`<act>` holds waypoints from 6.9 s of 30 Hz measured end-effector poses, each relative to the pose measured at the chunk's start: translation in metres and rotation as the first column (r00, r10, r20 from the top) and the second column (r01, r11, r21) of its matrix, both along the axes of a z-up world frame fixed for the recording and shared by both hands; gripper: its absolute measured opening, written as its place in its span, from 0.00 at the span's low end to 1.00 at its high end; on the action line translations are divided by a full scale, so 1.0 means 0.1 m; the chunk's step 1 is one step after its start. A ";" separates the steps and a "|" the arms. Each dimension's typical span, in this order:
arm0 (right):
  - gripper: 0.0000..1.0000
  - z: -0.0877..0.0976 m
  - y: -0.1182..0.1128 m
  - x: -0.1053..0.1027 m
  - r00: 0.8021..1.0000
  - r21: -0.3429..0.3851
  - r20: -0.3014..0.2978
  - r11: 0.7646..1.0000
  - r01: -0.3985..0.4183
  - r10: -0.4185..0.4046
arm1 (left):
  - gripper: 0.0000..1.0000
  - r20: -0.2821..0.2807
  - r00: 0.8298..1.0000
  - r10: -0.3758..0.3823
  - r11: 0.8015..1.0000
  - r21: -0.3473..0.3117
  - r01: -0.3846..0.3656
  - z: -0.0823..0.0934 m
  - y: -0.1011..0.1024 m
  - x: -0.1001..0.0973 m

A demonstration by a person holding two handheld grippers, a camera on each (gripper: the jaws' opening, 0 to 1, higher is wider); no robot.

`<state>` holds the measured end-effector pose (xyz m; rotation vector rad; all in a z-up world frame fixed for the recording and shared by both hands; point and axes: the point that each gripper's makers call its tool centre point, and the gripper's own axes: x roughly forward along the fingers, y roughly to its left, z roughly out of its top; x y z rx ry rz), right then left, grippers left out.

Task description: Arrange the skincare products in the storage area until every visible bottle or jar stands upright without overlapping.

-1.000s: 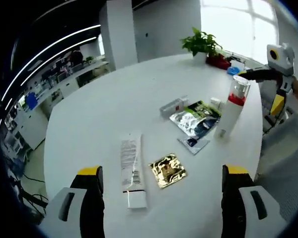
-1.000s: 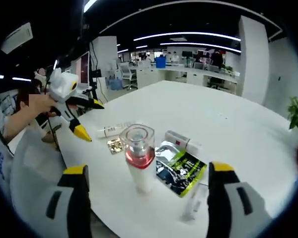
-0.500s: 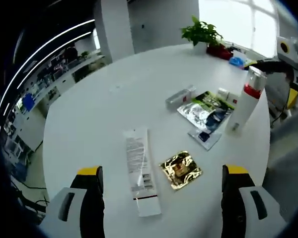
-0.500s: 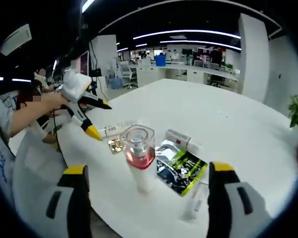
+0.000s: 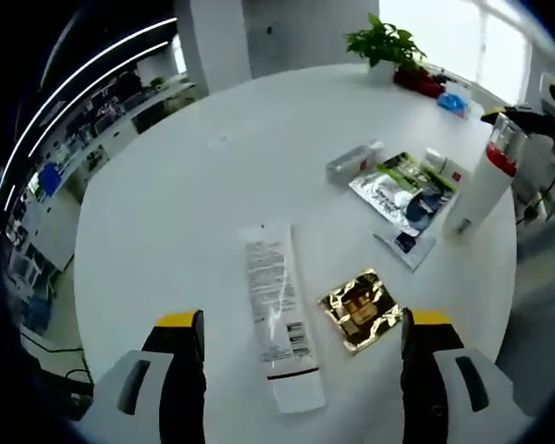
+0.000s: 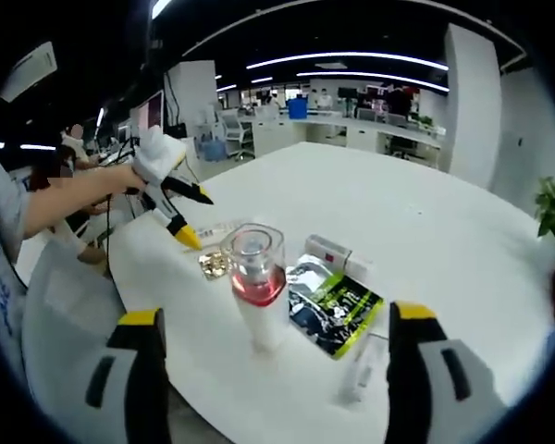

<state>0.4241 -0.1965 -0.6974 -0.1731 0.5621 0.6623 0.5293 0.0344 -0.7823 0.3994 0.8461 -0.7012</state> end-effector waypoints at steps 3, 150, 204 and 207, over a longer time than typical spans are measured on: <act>1.00 0.00 0.00 0.00 1.000 -0.002 -0.002 1.000 0.002 -0.002 | 0.77 -0.012 1.000 0.008 1.000 0.002 -0.008 -0.03 0.01 0.05; 0.78 0.56 0.43 -0.15 0.986 0.084 0.137 0.991 -0.106 0.094 | 0.27 0.203 0.978 -0.041 0.926 -0.359 0.113 0.97 -0.91 -0.75; 0.10 0.65 1.15 -0.16 0.950 0.221 0.195 0.932 -0.287 0.246 | 0.28 0.222 0.969 -0.108 0.920 -0.348 0.182 0.93 -1.14 -1.16; 0.09 0.64 1.17 -0.18 0.943 0.216 0.203 0.927 -0.306 0.264 | 0.28 0.215 0.970 -0.112 0.920 -0.346 0.183 0.90 -1.14 -1.16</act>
